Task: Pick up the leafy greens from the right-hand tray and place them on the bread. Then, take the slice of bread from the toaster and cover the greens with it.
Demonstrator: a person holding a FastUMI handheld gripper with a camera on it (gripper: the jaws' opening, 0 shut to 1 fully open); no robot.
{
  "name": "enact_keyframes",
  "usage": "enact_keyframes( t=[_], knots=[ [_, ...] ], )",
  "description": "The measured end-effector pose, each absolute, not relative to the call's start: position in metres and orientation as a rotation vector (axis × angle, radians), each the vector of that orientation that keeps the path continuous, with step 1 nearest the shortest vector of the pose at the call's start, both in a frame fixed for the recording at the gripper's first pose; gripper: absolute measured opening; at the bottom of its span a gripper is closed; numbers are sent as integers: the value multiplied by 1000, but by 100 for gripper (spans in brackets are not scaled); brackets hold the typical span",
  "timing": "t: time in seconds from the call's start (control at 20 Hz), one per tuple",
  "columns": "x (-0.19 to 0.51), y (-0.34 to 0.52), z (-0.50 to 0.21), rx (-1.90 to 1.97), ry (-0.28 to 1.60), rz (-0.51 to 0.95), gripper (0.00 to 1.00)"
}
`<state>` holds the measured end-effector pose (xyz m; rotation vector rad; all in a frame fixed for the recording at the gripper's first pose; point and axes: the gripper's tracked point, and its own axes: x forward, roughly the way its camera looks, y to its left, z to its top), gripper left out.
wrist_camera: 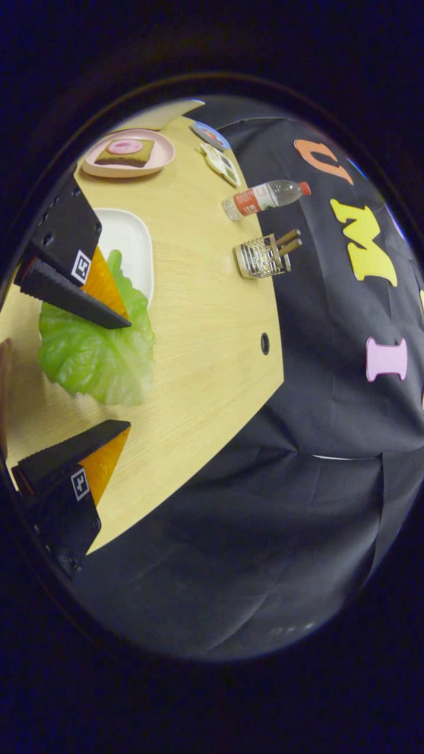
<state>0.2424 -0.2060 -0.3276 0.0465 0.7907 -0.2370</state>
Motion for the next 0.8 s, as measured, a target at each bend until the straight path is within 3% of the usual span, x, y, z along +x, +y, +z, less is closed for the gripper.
enact_keyframes(
  t=[0.1, 0.3, 0.45, 0.55, 0.8],
  knots=[
    [245, -200, -329, 78, 791, -210, 93],
    [246, -189, -332, 113, 804, -168, 57],
    [245, -187, -326, 109, 792, -180, 12],
    [243, -184, -319, 87, 782, -177, 6],
    [236, -169, -289, 49, 736, -153, 6]
  ],
)
